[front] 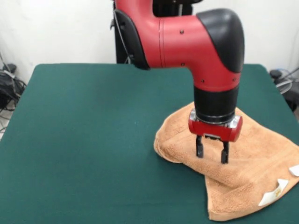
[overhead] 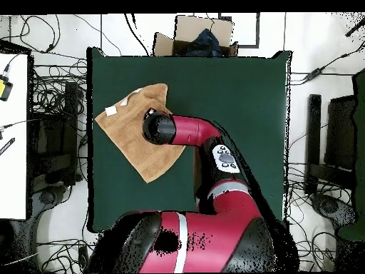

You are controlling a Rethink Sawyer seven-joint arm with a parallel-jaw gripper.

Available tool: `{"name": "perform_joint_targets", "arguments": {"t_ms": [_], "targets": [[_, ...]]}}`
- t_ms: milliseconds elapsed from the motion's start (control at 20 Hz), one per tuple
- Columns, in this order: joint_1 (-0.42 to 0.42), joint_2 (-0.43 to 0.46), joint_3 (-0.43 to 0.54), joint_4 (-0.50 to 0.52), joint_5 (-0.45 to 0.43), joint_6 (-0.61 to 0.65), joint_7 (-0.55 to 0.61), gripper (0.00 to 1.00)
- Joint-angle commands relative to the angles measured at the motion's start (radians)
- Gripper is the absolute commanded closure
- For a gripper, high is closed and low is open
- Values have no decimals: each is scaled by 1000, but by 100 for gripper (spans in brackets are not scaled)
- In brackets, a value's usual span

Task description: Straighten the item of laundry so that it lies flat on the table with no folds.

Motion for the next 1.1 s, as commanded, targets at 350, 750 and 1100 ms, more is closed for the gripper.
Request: {"name": "perform_joint_targets", "arguments": {"t_ms": [350, 750, 1100], "targets": [[7, 121, 6, 104, 67, -130, 197, 0], [-20, 139, 82, 154, 135, -86, 195, 0], [-12, 141, 108, 215, 219, -120, 237, 0]]}}
